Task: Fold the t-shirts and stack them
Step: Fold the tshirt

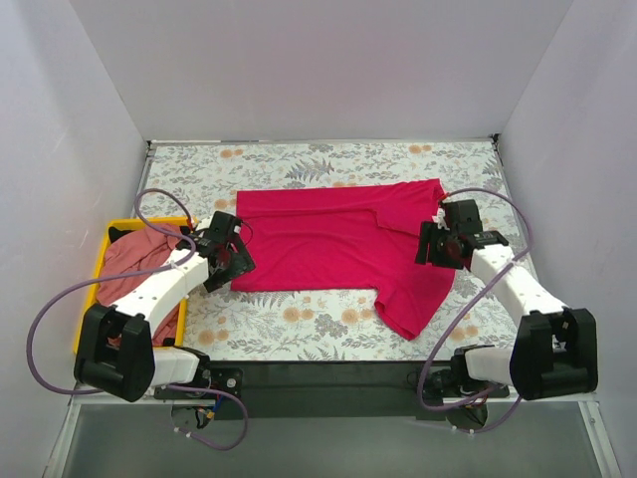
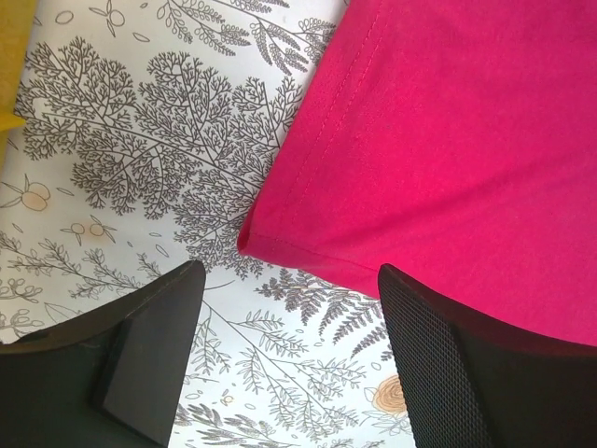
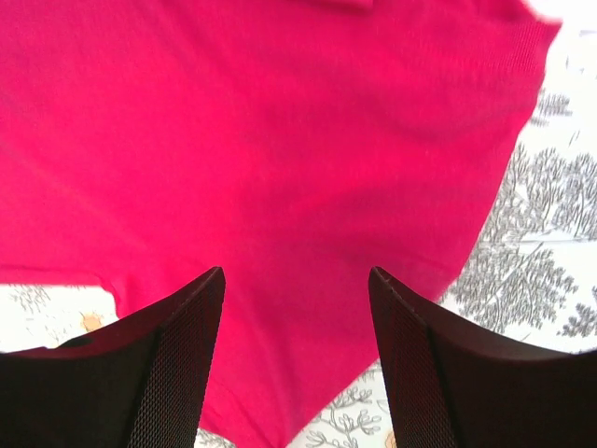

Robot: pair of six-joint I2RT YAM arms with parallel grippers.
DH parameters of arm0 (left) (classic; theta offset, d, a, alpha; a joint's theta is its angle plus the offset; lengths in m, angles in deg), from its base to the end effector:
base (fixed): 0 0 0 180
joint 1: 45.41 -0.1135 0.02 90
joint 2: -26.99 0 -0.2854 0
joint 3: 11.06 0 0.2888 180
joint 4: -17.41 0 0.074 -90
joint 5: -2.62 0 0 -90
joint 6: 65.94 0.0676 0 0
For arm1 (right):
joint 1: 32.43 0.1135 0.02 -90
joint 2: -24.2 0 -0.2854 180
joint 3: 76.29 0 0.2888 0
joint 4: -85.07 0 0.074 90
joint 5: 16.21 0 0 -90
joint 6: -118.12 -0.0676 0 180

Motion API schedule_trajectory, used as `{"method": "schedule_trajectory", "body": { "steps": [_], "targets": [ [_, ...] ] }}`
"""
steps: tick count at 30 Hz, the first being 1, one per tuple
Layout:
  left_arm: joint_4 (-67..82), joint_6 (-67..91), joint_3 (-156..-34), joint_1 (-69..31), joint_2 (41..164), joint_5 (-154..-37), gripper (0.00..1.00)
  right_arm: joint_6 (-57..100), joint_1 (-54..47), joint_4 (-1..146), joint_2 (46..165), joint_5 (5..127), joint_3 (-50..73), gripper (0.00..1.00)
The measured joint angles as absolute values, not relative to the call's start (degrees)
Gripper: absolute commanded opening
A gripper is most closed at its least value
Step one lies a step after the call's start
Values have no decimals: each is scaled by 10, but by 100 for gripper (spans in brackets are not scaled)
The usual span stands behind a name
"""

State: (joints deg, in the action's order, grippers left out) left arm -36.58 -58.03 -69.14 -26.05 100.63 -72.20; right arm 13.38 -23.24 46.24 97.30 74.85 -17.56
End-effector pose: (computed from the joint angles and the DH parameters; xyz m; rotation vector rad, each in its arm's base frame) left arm 0.2573 -0.0716 0.1794 -1.4658 2.2796 -0.1498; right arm 0.2979 0.0469 0.2015 0.1290 2.5021 0.1501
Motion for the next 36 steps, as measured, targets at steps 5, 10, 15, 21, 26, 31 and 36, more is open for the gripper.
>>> {"method": "schedule_trajectory", "body": {
  "steps": [5, 10, 15, 21, 26, 31, 36],
  "targets": [
    [-361, -628, -689, -261, 1012, -720, 71, 134, -226, 449, 912, 754, -221, 70],
    [-354, -678, -689, -261, 1048, -712, 67, 134, -226, 447, 882, 754, -238, 69],
    [-356, -708, -689, -261, 1074, -702, 65, 134, -226, 446, 863, 754, -249, 69],
    [-356, -723, -688, -261, 1090, -693, 58, 134, -226, 447, 856, 759, -266, 69],
    [-364, -725, -686, -261, 1099, -693, 49, 134, -226, 445, 856, 771, -267, 69],
    [-377, -724, -679, -261, 1099, -694, 32, 133, -226, 445, 858, 783, -267, 68],
    [-379, -724, -667, -261, 1095, -696, 18, 132, -226, 445, 871, 800, -267, 68]
  ]
}}
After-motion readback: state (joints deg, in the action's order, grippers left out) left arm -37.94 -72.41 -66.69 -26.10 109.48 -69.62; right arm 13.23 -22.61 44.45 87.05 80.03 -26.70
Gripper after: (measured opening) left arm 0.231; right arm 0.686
